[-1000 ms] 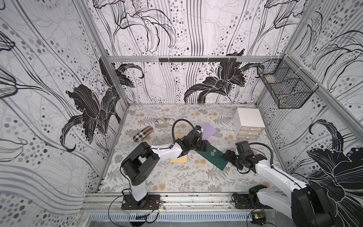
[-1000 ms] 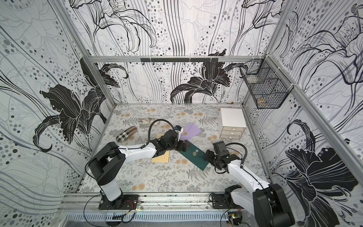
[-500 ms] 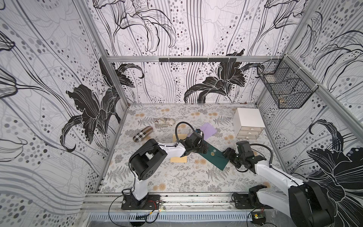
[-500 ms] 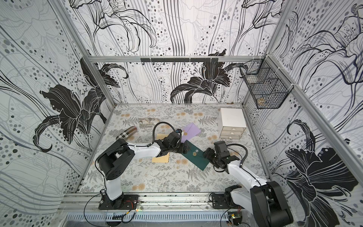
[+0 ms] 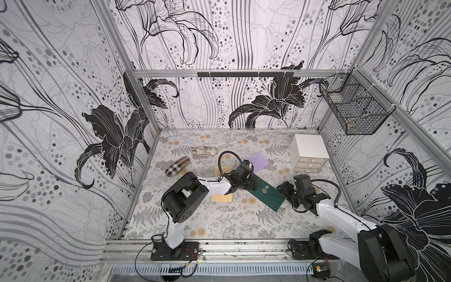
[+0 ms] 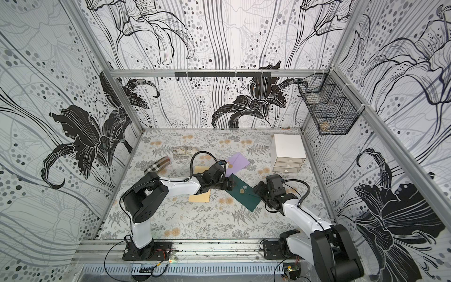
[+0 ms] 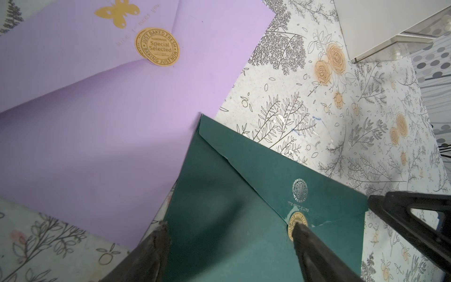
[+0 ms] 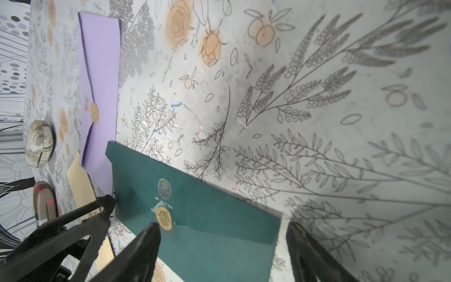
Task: Open the envelope
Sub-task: Pick up the envelope from the center of the board.
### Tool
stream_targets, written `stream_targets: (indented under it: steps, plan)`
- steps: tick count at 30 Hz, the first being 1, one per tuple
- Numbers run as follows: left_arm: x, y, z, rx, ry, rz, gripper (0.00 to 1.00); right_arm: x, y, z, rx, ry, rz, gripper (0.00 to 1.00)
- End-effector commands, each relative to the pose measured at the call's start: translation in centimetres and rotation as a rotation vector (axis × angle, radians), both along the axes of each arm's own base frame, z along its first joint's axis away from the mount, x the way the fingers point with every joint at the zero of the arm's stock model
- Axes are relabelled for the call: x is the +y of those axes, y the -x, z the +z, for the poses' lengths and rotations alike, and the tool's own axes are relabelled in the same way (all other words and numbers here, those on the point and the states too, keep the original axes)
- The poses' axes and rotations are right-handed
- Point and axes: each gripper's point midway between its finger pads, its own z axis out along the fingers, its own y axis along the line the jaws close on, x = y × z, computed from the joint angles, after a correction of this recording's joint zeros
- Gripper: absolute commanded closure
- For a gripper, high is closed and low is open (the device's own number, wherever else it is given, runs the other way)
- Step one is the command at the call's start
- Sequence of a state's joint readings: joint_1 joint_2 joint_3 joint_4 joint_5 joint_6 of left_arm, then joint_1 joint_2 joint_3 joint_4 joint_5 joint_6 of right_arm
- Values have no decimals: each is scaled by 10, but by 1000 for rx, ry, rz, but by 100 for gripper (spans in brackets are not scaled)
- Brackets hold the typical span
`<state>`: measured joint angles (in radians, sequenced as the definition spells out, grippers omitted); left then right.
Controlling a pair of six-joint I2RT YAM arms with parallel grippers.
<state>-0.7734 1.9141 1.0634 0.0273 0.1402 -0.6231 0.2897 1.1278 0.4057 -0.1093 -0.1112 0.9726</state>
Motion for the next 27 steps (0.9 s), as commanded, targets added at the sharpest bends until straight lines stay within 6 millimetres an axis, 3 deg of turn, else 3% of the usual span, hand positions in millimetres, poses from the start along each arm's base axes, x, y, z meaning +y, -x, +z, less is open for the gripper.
stream_targets:
  steps: [1, 8, 22, 25, 27]
  plan:
    - [1, 0, -12, 27, -25, 14, 17, -5, 12, -23, 76, 22, -5, 15]
    - [-2, 2, -13, 34, -29, 5, 19, 1, 4, -15, 7, -17, 4, 15]
    - [-8, 5, -20, 50, -45, -7, 19, 13, -8, 35, -267, -68, 105, 15]
    - [-8, 6, -21, 52, -52, -5, 20, 6, -6, 32, -226, -27, 84, 15]
    - [-5, 6, -19, 50, -62, 6, 20, -9, 4, 18, -110, 53, 36, 15]
